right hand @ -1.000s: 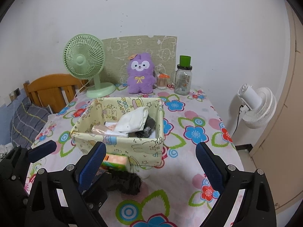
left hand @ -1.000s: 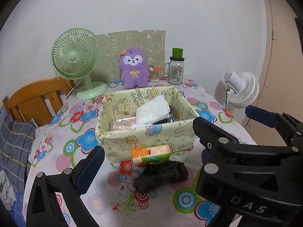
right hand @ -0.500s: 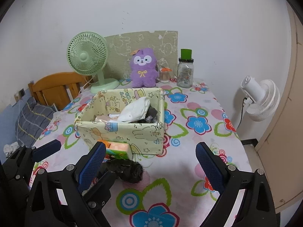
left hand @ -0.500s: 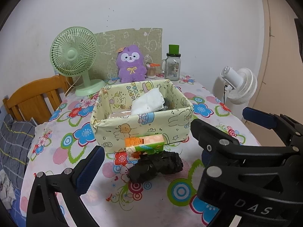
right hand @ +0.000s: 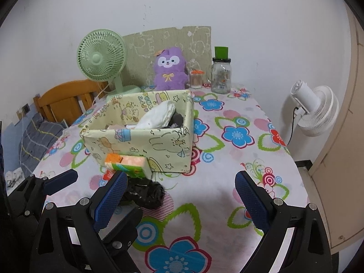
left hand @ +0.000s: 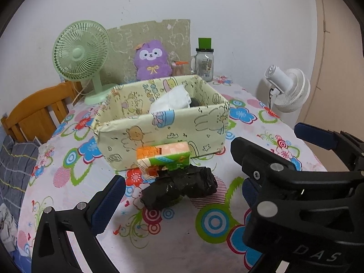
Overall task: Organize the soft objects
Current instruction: 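Withdraw both tools from the basket toward the black item and tissue pack, then close the left tool on the black folded item while the right tool moves to the tissue pack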
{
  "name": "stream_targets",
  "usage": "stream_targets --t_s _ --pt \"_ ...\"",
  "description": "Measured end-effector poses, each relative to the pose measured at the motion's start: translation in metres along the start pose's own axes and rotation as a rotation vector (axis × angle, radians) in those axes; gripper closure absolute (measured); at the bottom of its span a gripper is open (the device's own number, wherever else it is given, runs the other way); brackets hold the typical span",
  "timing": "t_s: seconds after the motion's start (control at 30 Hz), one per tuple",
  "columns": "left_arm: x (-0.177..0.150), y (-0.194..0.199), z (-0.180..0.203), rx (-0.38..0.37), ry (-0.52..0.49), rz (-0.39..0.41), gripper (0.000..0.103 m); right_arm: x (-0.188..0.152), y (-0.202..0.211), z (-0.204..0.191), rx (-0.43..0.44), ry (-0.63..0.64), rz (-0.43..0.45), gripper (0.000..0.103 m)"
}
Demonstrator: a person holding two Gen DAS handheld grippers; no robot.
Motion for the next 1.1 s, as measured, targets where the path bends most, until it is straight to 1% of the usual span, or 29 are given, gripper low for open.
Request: stream_targets --t_s 0.13,0.3,0.5,0.83,1.1 --pt "-0.004 -0.008 0.003 -0.008 -0.005 -0.015 0.0 -0.005 -0.007 0.004 -0.002 -0.003 -0.014 0.006" --pt "-0.009 -0.024 0.005 -0.017 0.005 -0.058 0.0 -0.012 -0.022 0.005 0.002 0.0 -0.042 0.006" --pt "-0.012 -0.04 0.005 -0.017 0.007 -0.09 0.0 -0.017 -0.039 0.009 0.009 -0.007 -0.076 0.006" --pt "-0.013 -0.062 0.006 -0.02 0.009 -0.132 0.0 -0.022 -0.064 0.019 0.005 -0.03 -0.125 0.006" --pt "-0.016 -0.077 0.005 -0.02 0.009 -0.161 0.0 -0.023 -0.081 0.017 0.017 -0.032 -0.16 0.006"
Point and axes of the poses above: each gripper's, at about its wrist camera, not at the fingertips, and y roughly against the way its jaws point, z to its right, x to its top, the point moved 6 cm from there along -y, roughly the way its jaws point, and after that the axes turned 10 degrees about x, right-handed, at the moved point
